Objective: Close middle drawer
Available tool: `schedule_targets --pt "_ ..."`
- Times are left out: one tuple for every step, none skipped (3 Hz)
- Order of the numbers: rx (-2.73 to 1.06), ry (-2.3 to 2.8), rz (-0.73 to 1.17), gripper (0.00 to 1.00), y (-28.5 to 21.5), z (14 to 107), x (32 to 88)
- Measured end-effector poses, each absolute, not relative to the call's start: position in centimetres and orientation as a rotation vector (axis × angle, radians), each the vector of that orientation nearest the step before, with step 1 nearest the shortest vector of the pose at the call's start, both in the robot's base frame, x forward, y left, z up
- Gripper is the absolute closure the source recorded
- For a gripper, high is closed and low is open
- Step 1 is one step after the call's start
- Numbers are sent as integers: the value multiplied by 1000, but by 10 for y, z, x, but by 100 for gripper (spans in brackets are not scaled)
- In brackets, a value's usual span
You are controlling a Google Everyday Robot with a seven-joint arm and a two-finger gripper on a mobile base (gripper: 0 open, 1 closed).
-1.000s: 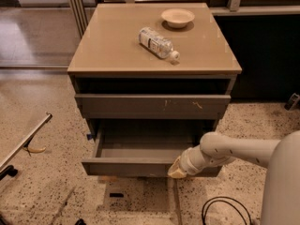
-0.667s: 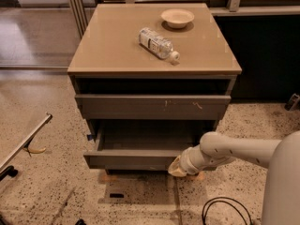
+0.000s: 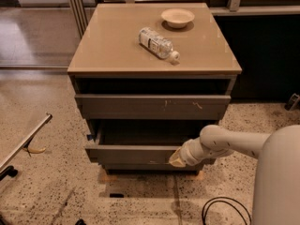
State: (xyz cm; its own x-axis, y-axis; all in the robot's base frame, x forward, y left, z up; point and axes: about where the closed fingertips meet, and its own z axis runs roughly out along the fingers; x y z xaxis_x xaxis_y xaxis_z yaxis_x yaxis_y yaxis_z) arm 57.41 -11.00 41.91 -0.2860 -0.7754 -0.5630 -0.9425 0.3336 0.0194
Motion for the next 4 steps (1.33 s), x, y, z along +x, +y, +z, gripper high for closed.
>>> schedule_targets --pt "-1440 2169 469 82 -114 422 604" --pt "-1440 2169 469 59 -114 422 602" --pt "-1386 2180 474 36 -118 425 619" --pt "-1353 2188 482 12 -122 426 625"
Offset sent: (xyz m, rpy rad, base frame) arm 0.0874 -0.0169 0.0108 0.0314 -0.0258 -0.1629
